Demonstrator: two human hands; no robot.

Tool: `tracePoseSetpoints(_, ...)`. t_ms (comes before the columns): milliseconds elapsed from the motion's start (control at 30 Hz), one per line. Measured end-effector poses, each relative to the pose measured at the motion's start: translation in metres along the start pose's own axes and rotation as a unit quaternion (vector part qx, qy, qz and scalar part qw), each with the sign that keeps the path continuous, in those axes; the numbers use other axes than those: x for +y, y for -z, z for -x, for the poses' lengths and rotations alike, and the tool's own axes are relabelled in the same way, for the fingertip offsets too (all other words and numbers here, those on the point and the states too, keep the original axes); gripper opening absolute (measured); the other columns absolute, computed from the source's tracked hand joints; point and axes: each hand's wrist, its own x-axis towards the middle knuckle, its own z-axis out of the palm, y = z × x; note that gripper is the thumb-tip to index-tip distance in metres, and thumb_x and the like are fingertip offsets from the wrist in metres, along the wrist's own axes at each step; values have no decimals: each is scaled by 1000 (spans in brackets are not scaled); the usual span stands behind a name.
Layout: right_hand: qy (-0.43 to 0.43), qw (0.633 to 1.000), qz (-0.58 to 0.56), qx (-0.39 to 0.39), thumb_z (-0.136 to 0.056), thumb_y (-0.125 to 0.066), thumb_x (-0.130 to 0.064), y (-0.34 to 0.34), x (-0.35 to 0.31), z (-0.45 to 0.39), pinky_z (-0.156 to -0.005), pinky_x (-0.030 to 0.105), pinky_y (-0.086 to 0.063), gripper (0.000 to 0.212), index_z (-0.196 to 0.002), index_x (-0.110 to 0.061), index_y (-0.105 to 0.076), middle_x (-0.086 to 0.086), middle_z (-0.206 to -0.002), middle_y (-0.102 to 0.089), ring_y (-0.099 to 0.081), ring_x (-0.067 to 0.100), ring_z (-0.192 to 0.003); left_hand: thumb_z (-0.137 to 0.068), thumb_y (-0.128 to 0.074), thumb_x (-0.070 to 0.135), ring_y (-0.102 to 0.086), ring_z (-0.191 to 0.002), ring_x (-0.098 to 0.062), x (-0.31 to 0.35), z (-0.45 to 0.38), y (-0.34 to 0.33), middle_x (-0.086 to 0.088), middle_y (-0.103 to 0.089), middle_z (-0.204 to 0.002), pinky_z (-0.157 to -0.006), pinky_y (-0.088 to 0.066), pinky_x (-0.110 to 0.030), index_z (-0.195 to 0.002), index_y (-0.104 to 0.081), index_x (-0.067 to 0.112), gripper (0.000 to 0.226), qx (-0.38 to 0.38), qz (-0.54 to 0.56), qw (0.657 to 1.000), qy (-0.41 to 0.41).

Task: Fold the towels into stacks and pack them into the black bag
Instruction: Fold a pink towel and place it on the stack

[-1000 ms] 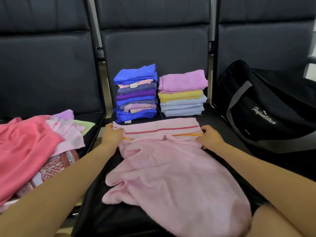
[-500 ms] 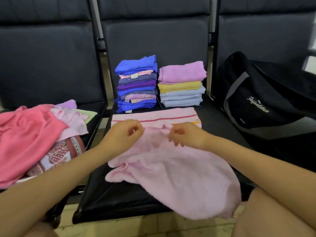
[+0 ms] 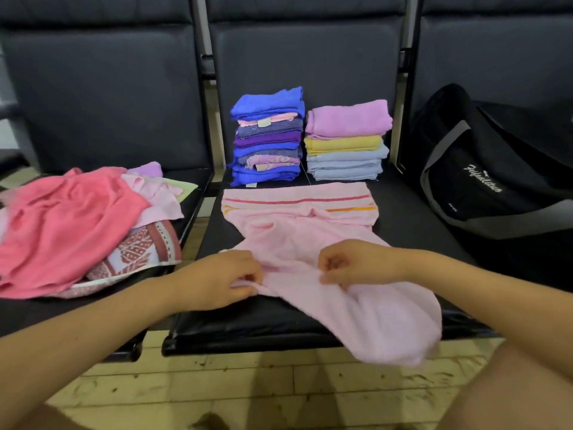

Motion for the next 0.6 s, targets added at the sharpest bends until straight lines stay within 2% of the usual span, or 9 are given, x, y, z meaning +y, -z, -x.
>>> tracePoseSetpoints(67, -25, 997, -18, 73, -91, -63, -18, 11, 7, -1, -62, 17, -44, 17, -77, -16, -54, -7, -64, -55, -51, 6, -55, -85, -44, 49, -52, -86, -8, 4, -1, 3, 7, -57, -93, -79, -45, -32, -94, -56, 22, 31, 15, 31, 999, 16)
tracePoseSetpoints(167, -48, 980, 30, 189, -90, -64, -26, 22, 19, -6, -58, 11, -39, 17, -77, -21, -54, -10, -70, -54, -47, 2, -57, -85, -46, 41, -54, -77, -11, 20, -7, 16, 8, -61, -84, -71, -44, -29, -92, -54, 12, 32, 100, 250, 961, 58)
tracePoseSetpoints(233, -57, 974, 60, 209, -90, -63, -28, 23, 24, -10, -58, 13, -38, 15, -79, -23, -55, -10, -73, -55, -47, 4, -62, -94, -50, 22, -51, -74, -6, 28, -18, 22, 16, -59, -78, -68, -41, -24, -90, -54, 11, 13, 183, 347, 915, 93)
tracePoseSetpoints(300, -68, 972, 94, 204, -90, -61, -23, 20, 25, -13, -57, 14, -36, 7, -84, -24, -57, -10, -73, -54, -48, 4, -63, -96, -51, 14, -47, -72, -10, 32, -29, 22, 7, -55, -77, -67, -38, -26, -88, -54, 17, 9, 220, 377, 891, 129)
tracePoseSetpoints(333, -68, 971, 105, 203, -90, -59, -20, 18, 24, -13, -55, 14, -35, 5, -87, -24, -58, -10, -72, -54, -48, 5, -63, -96, -52, 17, -47, -71, -13, 32, -33, 21, 1, -55, -78, -67, -38, -29, -89, -54, 20, 8, 219, 375, 889, 143)
tracePoseSetpoints(400, -54, 968, 108, 220, -89, -58, -19, 15, 18, -14, -54, 13, -37, 5, -88, -23, -59, -9, -71, -53, -49, 8, -64, -96, -51, 20, -52, -72, -16, 26, -40, 17, 1, -62, -84, -68, -42, -30, -96, -55, 24, 5, 205, 318, 912, 160)
tracePoseSetpoints(500, -26, 967, 103, 230, -90, -62, -36, 7, 7, -13, -55, 14, -36, 15, -80, -23, -60, -9, -68, -54, -49, 7, -64, -95, -48, 19, -56, -90, -11, 2, -41, 9, 15, -62, -115, -79, -46, -28, -110, -57, 24, 18, 152, 130, 966, 161)
tracePoseSetpoints(533, -26, 971, 110, 210, -88, -62, -44, 3, 4, -12, -58, 16, -37, 22, -79, -24, -60, -10, -67, -55, -49, 6, -64, -93, -48, 19, -54, -96, -9, -7, -40, 5, 16, -58, -123, -84, -46, -28, -112, -57, 25, 21, 142, 72, 976, 149)
tracePoseSetpoints(600, -39, 984, 125, 125, -82, -64, -55, -5, -1, -9, -62, 19, -39, 31, -82, -25, -61, -11, -71, -56, -50, 5, -67, -88, -50, 22, -50, -105, -13, -16, -38, -3, 9, -56, -122, -93, -45, -31, -114, -59, 24, 28, 164, -1, 981, 107)
